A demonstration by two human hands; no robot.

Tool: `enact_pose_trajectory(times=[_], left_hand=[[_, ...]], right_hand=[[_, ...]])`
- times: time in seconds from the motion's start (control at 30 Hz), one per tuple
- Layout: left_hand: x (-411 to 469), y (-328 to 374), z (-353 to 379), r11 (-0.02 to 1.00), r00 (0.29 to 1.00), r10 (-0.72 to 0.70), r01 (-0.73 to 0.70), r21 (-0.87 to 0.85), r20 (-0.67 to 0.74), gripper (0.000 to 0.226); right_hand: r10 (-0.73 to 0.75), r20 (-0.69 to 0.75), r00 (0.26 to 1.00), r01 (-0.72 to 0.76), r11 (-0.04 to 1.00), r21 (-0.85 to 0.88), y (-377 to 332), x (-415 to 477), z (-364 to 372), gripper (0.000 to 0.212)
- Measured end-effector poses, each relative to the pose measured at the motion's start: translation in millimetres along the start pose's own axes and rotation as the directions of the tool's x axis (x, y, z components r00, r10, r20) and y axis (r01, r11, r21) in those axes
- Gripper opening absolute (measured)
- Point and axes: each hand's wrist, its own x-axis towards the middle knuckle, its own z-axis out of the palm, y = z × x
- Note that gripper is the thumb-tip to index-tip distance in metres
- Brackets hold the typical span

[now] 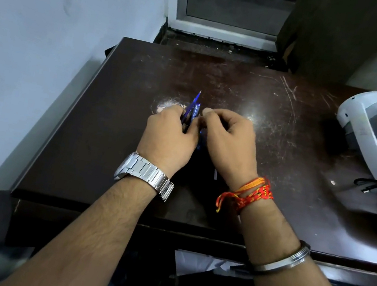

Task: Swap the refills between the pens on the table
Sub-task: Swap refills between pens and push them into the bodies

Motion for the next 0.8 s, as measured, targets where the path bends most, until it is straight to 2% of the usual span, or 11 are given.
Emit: enact_pose_trajectory(times=[0.13, 0.2, 0.27, 0.3, 0.37, 0.43, 0.53, 0.8], left_hand=[[-1, 1, -2, 0.998, 0.997, 0.053, -0.051, -0.022, 0.061, 0.019], [-1, 1, -4, 0.998, 0.995, 0.052, -0.049, -0.036, 0.085, 0.014], [0, 1, -6, 0.997, 0.996, -0.008, 0.015, -0.078, 0.086, 0.018], [1, 1, -8, 0.991, 0.995, -0.060, 0.069, -0.114, 0.078, 0.020], [4, 0, -10, 0.972, 0.987, -0.155, 0.162, -0.168, 0.049, 0.020], [7, -3, -11, 0.966, 0.980, -0.199, 0.199, -0.168, 0.016, 0.017], [8, -4, -10, 0.965, 0.976, -0.217, 0.212, -0.157, -0.014, 0.019], [6, -3, -11, 0.989, 0.989, -0.142, 0.139, -0.058, -0.044, 0.025]], right_hand=[[0.055, 0.095, 0.994, -0.063, 0.995, 0.079, 2, 1, 4, 0.030], [0.075, 0.064, 0.995, -0.084, 0.984, 0.155, 2, 2, 4, 0.023], [0.091, -0.022, 0.996, -0.085, 0.974, 0.212, 2, 5, 1, 0.020], [0.089, -0.071, 0.993, -0.076, 0.981, 0.178, 3, 7, -2, 0.020], [0.045, -0.125, 0.991, -0.048, 0.998, -0.027, 7, 8, -7, 0.024], [0.023, -0.092, 0.996, -0.045, 0.967, -0.250, 10, 5, -9, 0.026], [0.035, -0.042, 0.998, -0.050, 0.899, -0.435, 10, 1, -5, 0.031], [0.020, -0.013, 1.000, -0.024, 0.852, -0.524, 10, 1, -3, 0.036]])
